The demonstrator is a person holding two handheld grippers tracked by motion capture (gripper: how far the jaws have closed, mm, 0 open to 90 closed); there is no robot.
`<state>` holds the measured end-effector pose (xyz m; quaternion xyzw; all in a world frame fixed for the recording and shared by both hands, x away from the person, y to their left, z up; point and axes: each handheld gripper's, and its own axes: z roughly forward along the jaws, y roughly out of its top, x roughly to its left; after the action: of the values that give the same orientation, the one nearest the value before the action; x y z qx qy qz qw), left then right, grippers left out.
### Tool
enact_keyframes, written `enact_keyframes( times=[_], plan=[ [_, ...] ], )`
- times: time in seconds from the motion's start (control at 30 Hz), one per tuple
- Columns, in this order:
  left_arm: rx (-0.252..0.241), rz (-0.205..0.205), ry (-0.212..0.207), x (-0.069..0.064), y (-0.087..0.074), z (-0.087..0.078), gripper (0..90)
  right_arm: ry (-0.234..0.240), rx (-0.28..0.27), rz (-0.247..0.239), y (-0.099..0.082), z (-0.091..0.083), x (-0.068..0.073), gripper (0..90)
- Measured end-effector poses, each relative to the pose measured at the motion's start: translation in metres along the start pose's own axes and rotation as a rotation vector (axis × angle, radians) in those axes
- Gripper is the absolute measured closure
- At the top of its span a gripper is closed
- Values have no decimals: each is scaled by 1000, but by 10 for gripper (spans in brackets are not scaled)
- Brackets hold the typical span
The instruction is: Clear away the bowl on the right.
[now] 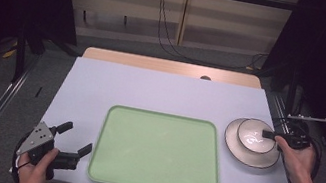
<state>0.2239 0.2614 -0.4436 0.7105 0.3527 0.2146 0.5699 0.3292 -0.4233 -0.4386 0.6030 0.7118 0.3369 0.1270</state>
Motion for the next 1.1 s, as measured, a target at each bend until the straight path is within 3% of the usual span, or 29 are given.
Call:
enact_keyframes(
  times=[0.4,1.1],
  plan=[
    [-2,0,0,0,0,0,9,2,-22,2,2,-4,3,826],
    [1,0,5,0,0,0,9,57,-92,10,5,-20,3,825]
  ],
)
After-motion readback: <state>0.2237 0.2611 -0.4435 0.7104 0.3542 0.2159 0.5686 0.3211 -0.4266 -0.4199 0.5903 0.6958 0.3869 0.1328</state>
